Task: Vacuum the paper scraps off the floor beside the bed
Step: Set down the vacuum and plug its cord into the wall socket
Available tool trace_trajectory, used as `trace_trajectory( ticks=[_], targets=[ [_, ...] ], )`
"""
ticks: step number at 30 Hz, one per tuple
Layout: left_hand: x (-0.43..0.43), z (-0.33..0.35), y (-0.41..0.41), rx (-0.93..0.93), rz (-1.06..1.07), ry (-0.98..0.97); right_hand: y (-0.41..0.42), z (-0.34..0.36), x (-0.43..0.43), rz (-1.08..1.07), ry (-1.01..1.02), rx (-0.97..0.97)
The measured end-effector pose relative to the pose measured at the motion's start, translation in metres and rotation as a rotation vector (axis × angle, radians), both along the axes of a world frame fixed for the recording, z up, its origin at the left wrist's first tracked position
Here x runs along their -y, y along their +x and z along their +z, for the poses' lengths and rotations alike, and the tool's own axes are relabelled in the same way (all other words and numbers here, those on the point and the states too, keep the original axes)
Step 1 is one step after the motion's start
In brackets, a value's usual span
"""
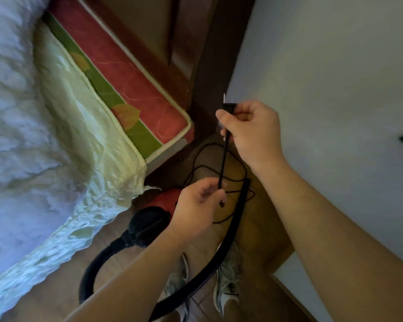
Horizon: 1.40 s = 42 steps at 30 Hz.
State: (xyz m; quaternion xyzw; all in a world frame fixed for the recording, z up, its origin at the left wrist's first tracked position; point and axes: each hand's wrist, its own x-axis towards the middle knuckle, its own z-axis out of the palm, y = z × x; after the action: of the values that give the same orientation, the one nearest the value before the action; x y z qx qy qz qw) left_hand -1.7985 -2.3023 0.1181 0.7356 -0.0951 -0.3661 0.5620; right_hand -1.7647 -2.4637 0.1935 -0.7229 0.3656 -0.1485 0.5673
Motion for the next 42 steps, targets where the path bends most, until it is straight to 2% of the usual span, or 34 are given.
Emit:
trace_trajectory(
  ticks=[9,21,32,42],
  targets=[
    [0.019,0.02,-0.018,-0.006,-0.195,-0.074,-0.062,0.023,0.029,-0.187,0.005,0.025],
    [0.069,0.035,-0.076,-0.052,-0.482,-0.078,-0.18,0.031,0.073,-0.478,0.029,0.046],
    [0.113,0.048,-0.121,-0.082,-0.59,-0.122,-0.246,0.04,0.103,-0.681,0.076,0.067],
    [0.132,0.057,-0.131,-0.2,-0.517,-0.186,-0.245,0.044,0.124,-0.716,0.131,0.089]
  ],
)
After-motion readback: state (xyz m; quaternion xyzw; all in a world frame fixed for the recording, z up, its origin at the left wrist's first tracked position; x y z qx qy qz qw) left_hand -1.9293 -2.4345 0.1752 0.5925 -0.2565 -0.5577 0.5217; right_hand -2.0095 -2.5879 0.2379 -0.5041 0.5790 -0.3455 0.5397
